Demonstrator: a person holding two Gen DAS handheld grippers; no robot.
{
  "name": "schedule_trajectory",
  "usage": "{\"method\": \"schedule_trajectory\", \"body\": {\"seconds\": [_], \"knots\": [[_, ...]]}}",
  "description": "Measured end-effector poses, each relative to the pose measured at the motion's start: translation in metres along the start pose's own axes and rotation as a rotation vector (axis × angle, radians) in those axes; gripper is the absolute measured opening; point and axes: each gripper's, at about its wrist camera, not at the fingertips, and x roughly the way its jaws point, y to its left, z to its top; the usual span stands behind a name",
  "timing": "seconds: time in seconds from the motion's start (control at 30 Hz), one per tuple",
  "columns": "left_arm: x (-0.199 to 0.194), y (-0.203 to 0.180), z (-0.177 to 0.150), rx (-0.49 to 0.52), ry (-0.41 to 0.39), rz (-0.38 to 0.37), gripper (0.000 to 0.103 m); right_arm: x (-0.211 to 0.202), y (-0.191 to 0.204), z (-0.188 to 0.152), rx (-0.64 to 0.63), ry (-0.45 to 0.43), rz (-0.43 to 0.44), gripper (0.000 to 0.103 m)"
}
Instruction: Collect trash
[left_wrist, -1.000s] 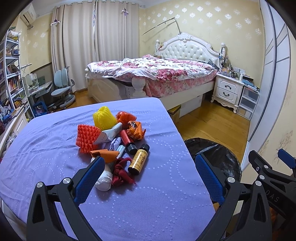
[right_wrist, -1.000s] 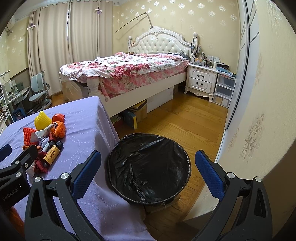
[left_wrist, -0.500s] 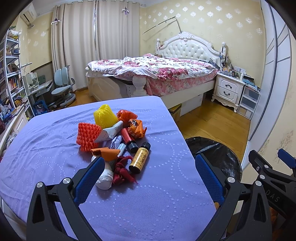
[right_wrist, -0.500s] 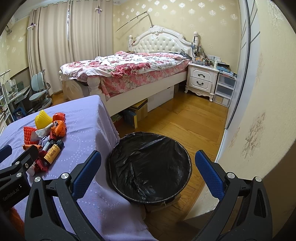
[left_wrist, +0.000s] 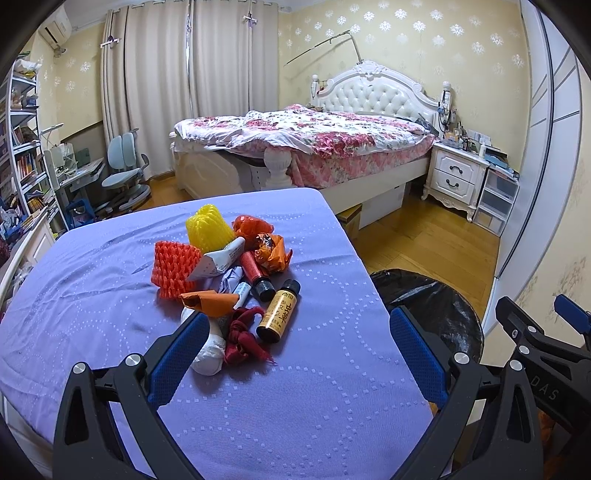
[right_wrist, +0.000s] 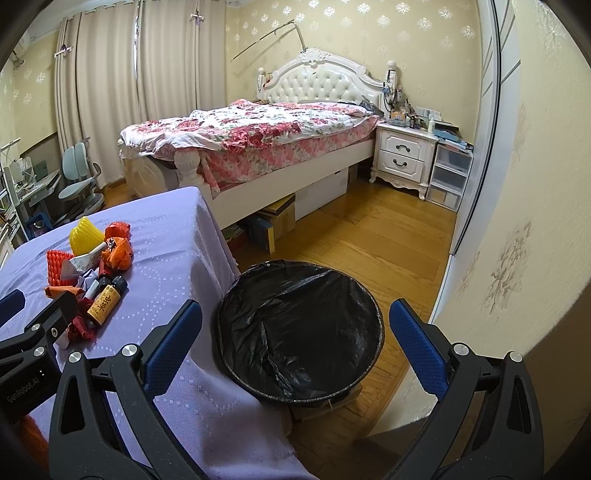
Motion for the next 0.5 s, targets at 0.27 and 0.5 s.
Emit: {"method": "schedule_trajectory", "body": {"seconds": [0.27, 0.5], "knots": [[-0.0001, -0.0004, 0.0013, -0.001, 0.003, 0.000, 0.097, 0.0011, 0.0015, -0.0034, 0.000, 0.010, 0.001, 0.099], [0.0006, 0.0002, -0.0010, -0.002, 0.005, -0.001, 0.097, 0.0040, 0.0049, -0.0062, -0.002, 0.023, 0.006, 0.099]]}}
